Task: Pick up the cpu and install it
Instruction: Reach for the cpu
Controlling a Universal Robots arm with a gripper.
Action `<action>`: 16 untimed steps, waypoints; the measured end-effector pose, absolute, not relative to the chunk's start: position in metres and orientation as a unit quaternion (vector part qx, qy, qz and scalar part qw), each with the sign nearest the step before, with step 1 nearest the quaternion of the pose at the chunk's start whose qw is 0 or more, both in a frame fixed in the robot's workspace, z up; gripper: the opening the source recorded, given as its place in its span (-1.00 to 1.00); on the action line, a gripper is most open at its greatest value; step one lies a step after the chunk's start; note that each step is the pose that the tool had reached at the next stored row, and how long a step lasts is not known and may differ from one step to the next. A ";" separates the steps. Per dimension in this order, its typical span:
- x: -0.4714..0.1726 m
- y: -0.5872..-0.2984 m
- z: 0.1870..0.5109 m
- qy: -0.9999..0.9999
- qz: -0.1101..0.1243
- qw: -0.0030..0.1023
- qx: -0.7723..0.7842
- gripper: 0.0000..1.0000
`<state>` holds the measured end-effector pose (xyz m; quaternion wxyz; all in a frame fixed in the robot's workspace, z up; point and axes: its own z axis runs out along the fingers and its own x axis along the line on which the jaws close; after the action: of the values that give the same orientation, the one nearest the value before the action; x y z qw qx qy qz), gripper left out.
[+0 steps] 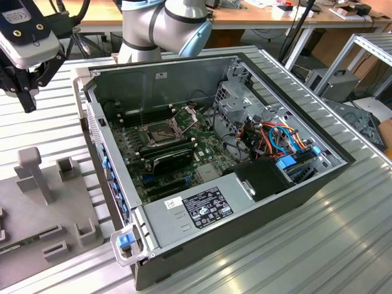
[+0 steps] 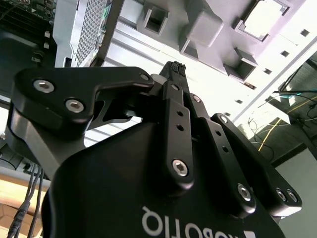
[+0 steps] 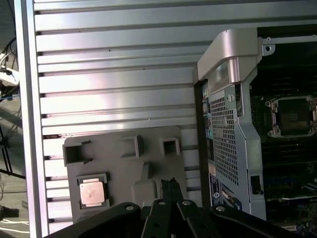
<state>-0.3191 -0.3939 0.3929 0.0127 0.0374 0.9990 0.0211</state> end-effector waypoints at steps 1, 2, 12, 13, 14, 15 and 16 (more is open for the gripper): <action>-0.320 -0.394 0.393 0.999 0.021 0.013 0.037 -0.79; -0.321 -0.394 0.393 0.999 0.021 0.013 0.037 -0.79; -0.335 -0.394 0.393 0.999 0.021 0.013 0.037 -0.79; -0.336 -0.394 0.393 0.999 0.021 0.013 0.037 -0.79; -0.336 -0.394 0.393 0.999 0.021 0.013 0.037 -0.79; -0.337 -0.394 0.393 0.999 0.021 0.013 0.037 -0.79; -0.337 -0.394 0.393 0.999 0.021 0.013 0.037 -0.79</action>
<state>-0.3369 -0.3940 0.3928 0.0127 0.0373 0.9990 0.0210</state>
